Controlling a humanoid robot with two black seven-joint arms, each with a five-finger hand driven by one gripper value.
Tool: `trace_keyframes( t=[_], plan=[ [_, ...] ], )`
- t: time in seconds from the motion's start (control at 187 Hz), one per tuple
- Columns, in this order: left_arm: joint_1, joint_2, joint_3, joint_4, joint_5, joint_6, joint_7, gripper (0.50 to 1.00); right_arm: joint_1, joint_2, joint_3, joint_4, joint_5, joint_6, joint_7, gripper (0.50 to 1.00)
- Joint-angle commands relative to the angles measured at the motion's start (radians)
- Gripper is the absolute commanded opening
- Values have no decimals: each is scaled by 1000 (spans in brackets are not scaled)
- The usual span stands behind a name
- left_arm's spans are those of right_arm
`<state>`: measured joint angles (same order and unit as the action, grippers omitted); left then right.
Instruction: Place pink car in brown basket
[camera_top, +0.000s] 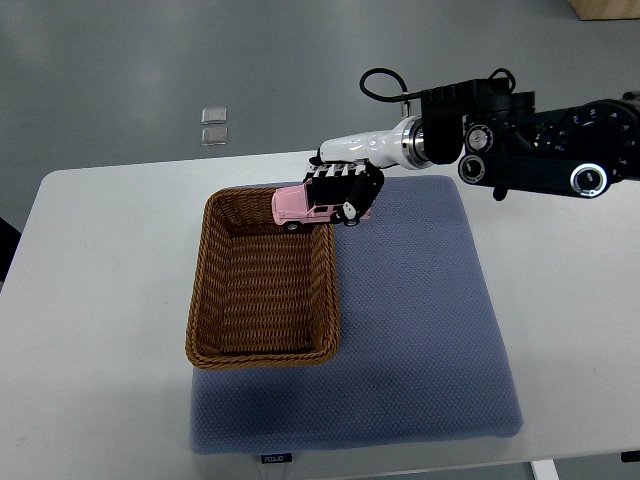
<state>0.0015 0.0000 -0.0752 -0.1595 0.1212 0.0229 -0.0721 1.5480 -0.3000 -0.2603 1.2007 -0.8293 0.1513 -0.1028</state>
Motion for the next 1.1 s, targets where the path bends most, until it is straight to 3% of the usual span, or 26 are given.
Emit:
trace_keyframes(
  t=[0.0,0.369,0.444,0.487,0.535,0.567,0.653,0.803,1.097],
  plan=[
    [0,0,0,0,0,0,0,1000,-39,65,7,-46,-1,-1,0,500],
    [0,0,0,0,0,0,0,1000,-169,206,9,-130,-14,-27,-2,502],
    [0,0,0,0,0,0,0,1000,-175,211,9,-130,-14,-39,-2,554],
    [0,0,0,0,0,0,0,1000,-175,216,9,-130,-14,-56,-2,617],
    [0,0,0,0,0,0,0,1000,-175,222,9,-130,-14,-71,0,741],
    [0,0,0,0,0,0,0,1000,-175,223,9,-130,-13,-78,0,795],
    [0,0,0,0,0,0,0,1000,-175,223,9,-128,-8,-79,2,860],
    [0,0,0,0,0,0,0,1000,-167,217,9,-125,-1,-79,2,891],
    [0,0,0,0,0,0,0,1000,-157,159,95,-127,3,-81,2,893]
  ],
)
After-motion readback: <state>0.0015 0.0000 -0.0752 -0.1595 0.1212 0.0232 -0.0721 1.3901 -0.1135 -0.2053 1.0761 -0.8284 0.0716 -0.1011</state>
